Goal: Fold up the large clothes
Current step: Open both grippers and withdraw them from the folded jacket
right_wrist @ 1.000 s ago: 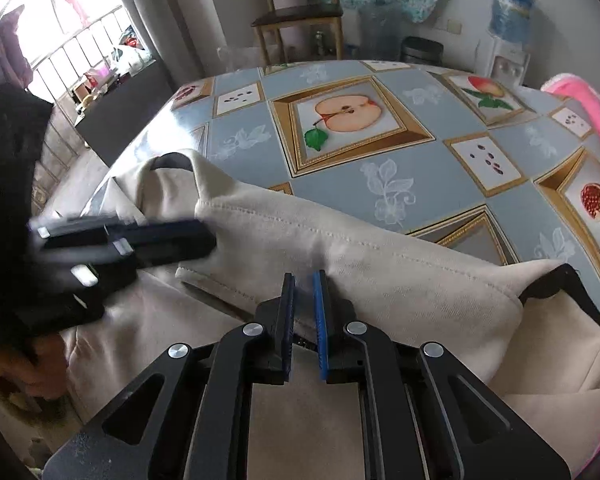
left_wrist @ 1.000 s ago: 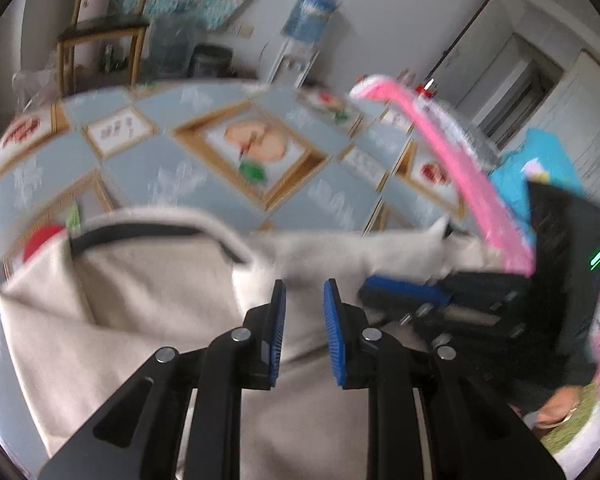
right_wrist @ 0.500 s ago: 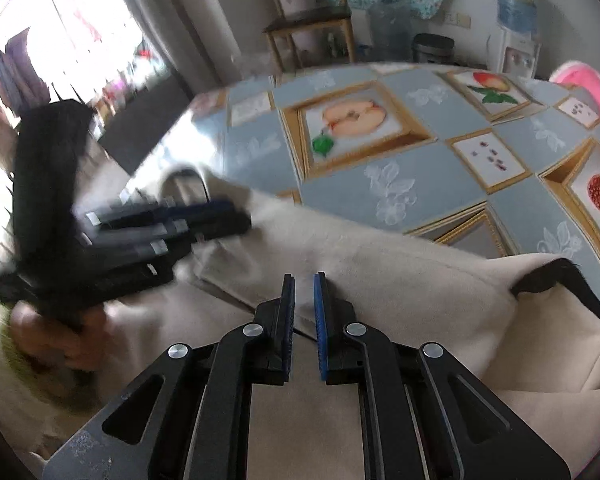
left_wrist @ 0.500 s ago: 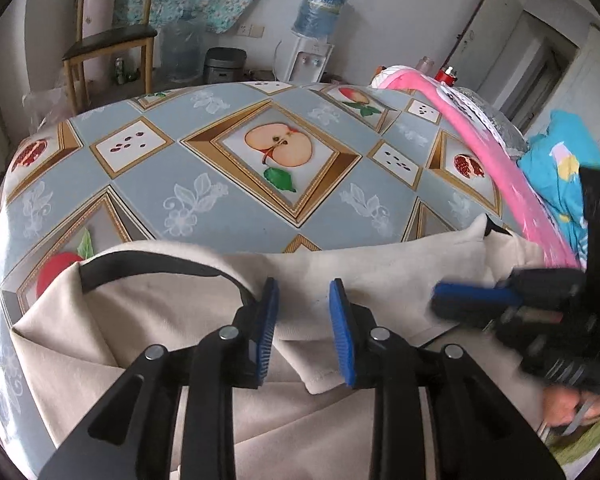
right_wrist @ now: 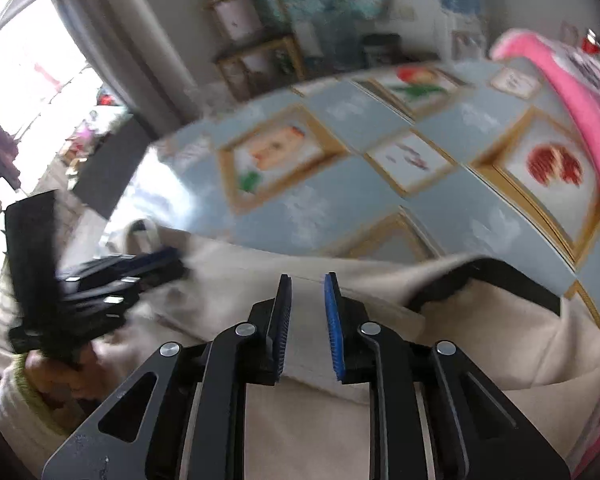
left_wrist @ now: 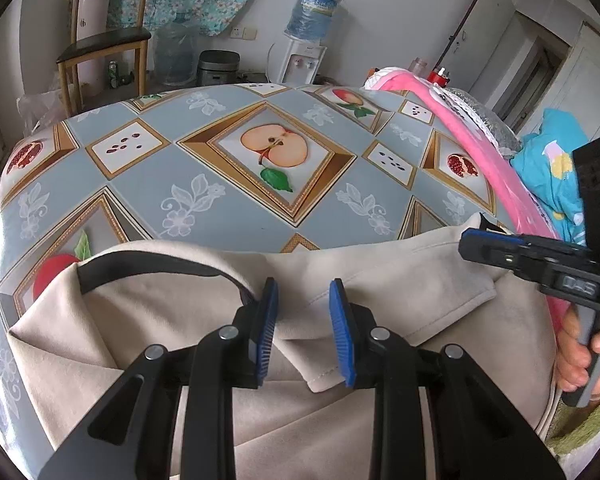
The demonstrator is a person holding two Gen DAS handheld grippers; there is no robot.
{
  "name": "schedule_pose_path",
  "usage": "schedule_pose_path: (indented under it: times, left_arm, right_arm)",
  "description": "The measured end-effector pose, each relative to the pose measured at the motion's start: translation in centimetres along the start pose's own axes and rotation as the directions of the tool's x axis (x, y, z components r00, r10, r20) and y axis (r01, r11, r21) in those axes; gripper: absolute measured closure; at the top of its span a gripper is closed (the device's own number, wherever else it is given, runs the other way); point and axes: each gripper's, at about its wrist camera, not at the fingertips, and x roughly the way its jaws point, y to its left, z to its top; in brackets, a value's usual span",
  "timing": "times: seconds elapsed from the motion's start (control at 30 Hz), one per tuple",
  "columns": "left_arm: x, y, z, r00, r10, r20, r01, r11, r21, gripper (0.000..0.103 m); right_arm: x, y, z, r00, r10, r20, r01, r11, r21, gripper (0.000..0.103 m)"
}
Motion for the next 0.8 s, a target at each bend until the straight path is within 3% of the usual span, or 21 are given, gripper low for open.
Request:
schedule_pose_path:
  times: [0.07,0.17,0.3,0.4,0.47,0.6,0.73,0.8]
  left_arm:
    - [0.0,0.0,0.0,1.000,0.000,0.000,0.000,1.000,0.001,0.077]
    - [-0.4,-0.1,0.0,1.000,-0.005,0.003,0.005,1.000,0.003,0.077]
    - [-1.8,-1.6,-0.6,0.999,-0.041,0.018,0.039,0.996,0.075,0.077]
    - [-0.6,-3.5,-1.7,0.997,0.049,-0.057,-0.037,0.980,0.195,0.077]
    - [-0.1,-4.0,-2.3,0.994,0.091,-0.058,-0.075,0.970,0.229,0.077]
    - [0.0,-3.6,-2.2,0.995,0.085,-0.059,-0.072,0.978,0.194,0.077]
    - [0.2,-3.1,-2.1,0.996,0.067,-0.054,-0.058,0.985,0.161,0.077]
    - [0.1,-3.0,-2.2,0.997,0.066,-0.048,-0.058,0.986,0.158,0.077]
  right_arm:
    - [1.0,2.0,-0.4,1.000,0.016,-0.026,-0.018,0.998,-0.065,0.083]
    - [3.4,3.8,-1.8,0.994,-0.089,-0.066,0.077,0.981,-0.177,0.083]
    - [3.2,4.0,-1.8,0.994,-0.095,-0.063,0.081,0.978,-0.190,0.083]
    - [1.7,3.0,-1.5,0.997,-0.049,-0.066,0.039,0.989,-0.141,0.083]
    - [-0.1,1.8,-1.4,0.998,-0.037,-0.046,0.032,0.994,-0.100,0.080]
    - [-1.6,-0.4,-2.1,0.994,-0.081,-0.074,0.074,0.993,-0.092,0.068]
    - [0.7,-2.0,-3.9,0.959,-0.236,-0.156,0.216,0.967,-0.138,0.068]
    - [0.7,-2.4,-4.1,0.968,-0.213,-0.136,0.196,0.973,-0.125,0.062]
